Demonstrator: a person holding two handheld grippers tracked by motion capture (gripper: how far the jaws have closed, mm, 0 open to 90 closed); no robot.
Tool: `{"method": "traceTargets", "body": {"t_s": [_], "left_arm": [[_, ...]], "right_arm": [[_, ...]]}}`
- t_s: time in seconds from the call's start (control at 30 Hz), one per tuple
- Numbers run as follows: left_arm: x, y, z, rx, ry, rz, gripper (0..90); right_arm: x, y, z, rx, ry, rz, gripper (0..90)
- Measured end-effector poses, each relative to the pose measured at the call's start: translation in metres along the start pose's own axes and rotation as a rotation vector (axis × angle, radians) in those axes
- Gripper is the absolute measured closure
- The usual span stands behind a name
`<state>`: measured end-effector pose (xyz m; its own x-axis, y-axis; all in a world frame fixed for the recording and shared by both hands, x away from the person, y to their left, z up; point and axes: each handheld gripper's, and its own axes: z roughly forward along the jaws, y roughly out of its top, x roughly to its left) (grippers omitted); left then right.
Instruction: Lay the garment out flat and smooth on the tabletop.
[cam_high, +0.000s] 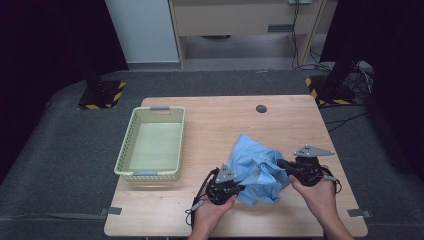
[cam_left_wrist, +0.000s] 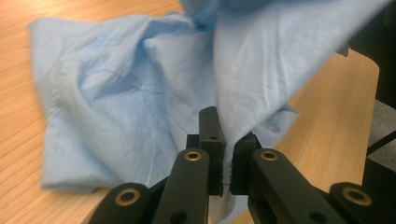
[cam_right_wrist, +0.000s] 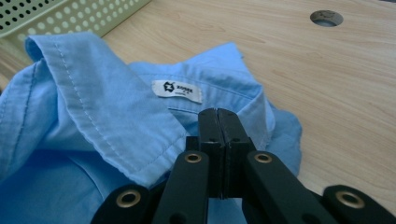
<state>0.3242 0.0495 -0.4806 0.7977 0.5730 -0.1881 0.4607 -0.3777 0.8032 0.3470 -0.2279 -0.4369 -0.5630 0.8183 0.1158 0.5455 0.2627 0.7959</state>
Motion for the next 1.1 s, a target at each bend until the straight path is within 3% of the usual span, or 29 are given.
{"method": "traceTargets", "body": {"t_s": [0.13, 0.27, 0.4, 0.47, 0.63, 0.83, 0.93, 1.0, 1.1], "left_arm": [[0.011, -0.007, 0.001, 0.010, 0.020, -0.028, 85.3], [0.015, -0.011, 0.001, 0.035, 0.052, -0.002, 78.6], [0.015, -0.013, -0.002, 0.052, 0.089, 0.014, 57.1], [0.013, -0.013, -0.005, 0.048, 0.083, 0.007, 45.9], [-0.004, -0.005, -0.014, 0.026, 0.050, 0.024, 35.5], [-0.022, 0.002, -0.014, 0.014, 0.024, 0.057, 31.3], [-0.026, 0.002, -0.012, 0.018, 0.044, 0.100, 31.4], [-0.026, 0.000, -0.009, 0.024, 0.067, 0.130, 39.8], [-0.020, -0.005, -0.003, 0.041, 0.087, 0.136, 51.6]], "right_arm": [[0.007, -0.011, 0.003, -0.007, 0.000, 0.005, 89.8], [0.010, -0.021, 0.013, -0.027, -0.006, 0.021, 89.7], [0.013, -0.027, 0.022, -0.049, -0.005, 0.028, 89.6], [0.015, -0.029, 0.025, -0.059, -0.007, 0.033, 89.6], [0.015, -0.031, 0.031, -0.053, -0.011, 0.036, 89.6], [0.016, -0.033, 0.034, -0.047, -0.013, 0.033, 89.5], [0.017, -0.036, 0.036, -0.034, -0.012, 0.031, 89.3], [0.018, -0.039, 0.036, -0.023, -0.010, 0.028, 89.1], [0.019, -0.041, 0.037, -0.010, -0.005, 0.022, 88.7]]}}
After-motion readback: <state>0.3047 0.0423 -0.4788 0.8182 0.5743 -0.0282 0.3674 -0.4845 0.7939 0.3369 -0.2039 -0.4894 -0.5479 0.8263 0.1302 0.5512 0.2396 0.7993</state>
